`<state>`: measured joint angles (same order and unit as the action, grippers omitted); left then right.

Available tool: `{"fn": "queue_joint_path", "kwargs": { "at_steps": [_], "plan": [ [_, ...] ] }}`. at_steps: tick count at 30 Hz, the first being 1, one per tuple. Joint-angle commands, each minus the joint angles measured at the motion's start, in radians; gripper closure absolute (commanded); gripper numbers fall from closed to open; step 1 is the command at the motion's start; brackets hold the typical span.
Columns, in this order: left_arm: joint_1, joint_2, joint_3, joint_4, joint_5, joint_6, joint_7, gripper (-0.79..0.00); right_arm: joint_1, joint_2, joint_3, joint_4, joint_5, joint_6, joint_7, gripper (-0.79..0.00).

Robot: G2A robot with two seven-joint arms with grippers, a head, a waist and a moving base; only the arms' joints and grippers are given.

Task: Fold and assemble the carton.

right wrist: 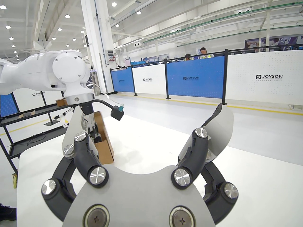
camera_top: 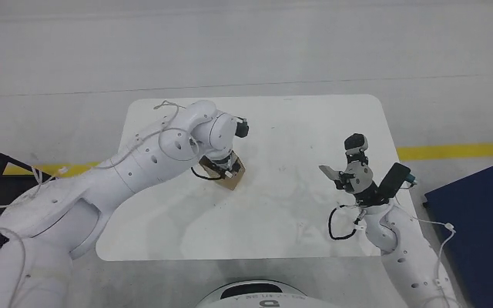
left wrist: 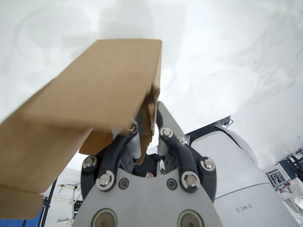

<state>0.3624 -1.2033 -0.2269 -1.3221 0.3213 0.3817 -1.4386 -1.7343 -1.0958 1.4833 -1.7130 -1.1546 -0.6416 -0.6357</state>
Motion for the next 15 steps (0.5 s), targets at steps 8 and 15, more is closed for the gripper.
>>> {"fn": "queue_joint_path", "kwargs": {
  "at_steps": [8, 15],
  "plan": [
    [-0.026, -0.039, -0.098, -0.004, -0.292, 0.0, 0.024, -0.785, 0.015, -0.004, -0.028, -0.028, -0.029, 0.005, 0.044, -0.785],
    [-0.006, 0.026, -0.275, -0.056, -0.357, -0.067, 0.047, -0.785, 0.041, -0.006, -0.072, -0.068, -0.083, 0.014, 0.142, -0.785]
  ]
}}
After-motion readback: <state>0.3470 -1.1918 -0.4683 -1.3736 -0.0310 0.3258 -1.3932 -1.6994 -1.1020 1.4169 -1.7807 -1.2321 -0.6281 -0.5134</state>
